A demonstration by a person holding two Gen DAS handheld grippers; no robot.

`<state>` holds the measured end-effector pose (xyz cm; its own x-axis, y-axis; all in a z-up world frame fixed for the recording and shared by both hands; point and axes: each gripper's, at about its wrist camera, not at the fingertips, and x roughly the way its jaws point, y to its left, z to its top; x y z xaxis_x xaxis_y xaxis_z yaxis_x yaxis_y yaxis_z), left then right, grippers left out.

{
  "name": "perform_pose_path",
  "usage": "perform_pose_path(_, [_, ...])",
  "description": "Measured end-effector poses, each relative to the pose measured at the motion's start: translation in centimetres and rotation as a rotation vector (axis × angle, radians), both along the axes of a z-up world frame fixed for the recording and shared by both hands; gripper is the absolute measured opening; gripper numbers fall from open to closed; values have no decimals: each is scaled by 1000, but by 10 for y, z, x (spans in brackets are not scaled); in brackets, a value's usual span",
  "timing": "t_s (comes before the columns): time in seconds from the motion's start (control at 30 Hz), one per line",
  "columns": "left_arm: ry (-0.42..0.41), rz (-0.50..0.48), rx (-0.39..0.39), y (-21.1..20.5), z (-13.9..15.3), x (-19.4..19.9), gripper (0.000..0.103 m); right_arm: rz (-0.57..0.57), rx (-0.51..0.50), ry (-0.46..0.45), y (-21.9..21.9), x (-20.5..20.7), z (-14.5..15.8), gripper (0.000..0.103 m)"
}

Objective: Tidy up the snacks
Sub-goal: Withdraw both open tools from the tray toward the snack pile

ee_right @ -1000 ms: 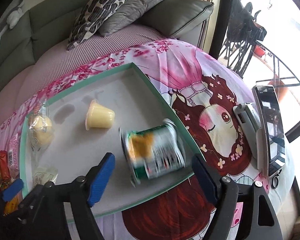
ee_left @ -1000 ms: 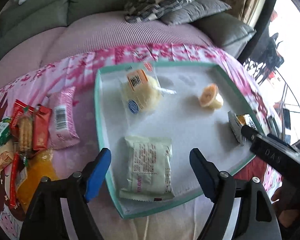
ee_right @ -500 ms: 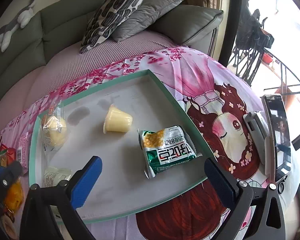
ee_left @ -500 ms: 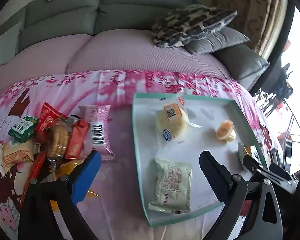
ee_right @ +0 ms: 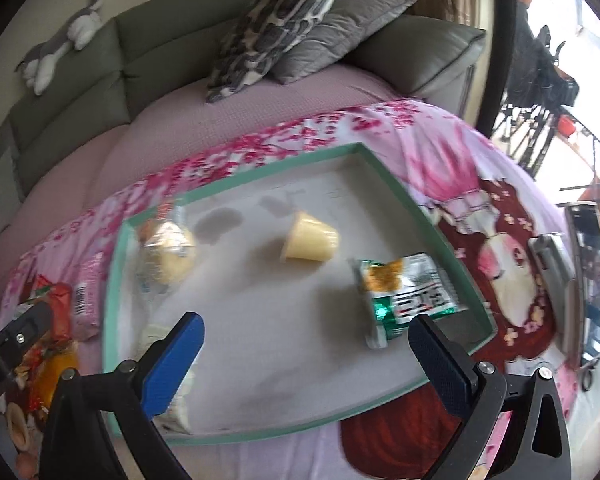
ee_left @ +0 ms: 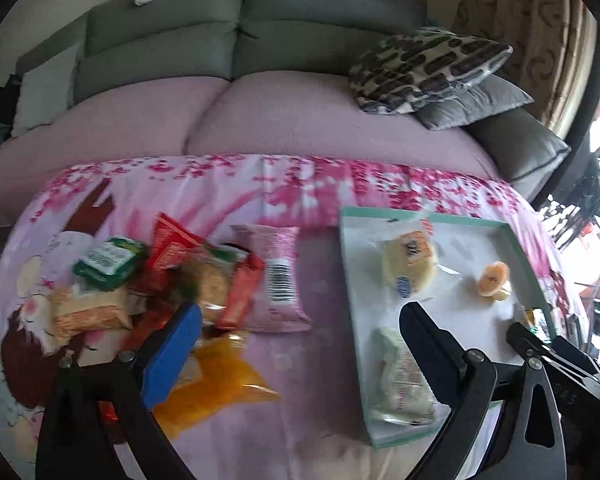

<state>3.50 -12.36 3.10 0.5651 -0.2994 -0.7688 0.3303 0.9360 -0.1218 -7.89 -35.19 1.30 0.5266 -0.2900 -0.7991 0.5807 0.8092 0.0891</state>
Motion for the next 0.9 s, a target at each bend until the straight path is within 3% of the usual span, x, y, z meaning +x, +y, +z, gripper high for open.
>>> perform_pose_path(0.23, [31,131,28,41,1,11,99,56,-29,-28,22,8,7,103])
perform_pose_path(0.53, [26,217,20,87,7,19,99,146,-9,-18,67,33,6,102])
perform_pose_path(0.73, [38,287,95,118,5,24,99,206,-31,10,98,48,3,102])
perform_pose_path(0.9, [61,351,58,154,7,29,99,234,-10,0,116,54,4,102])
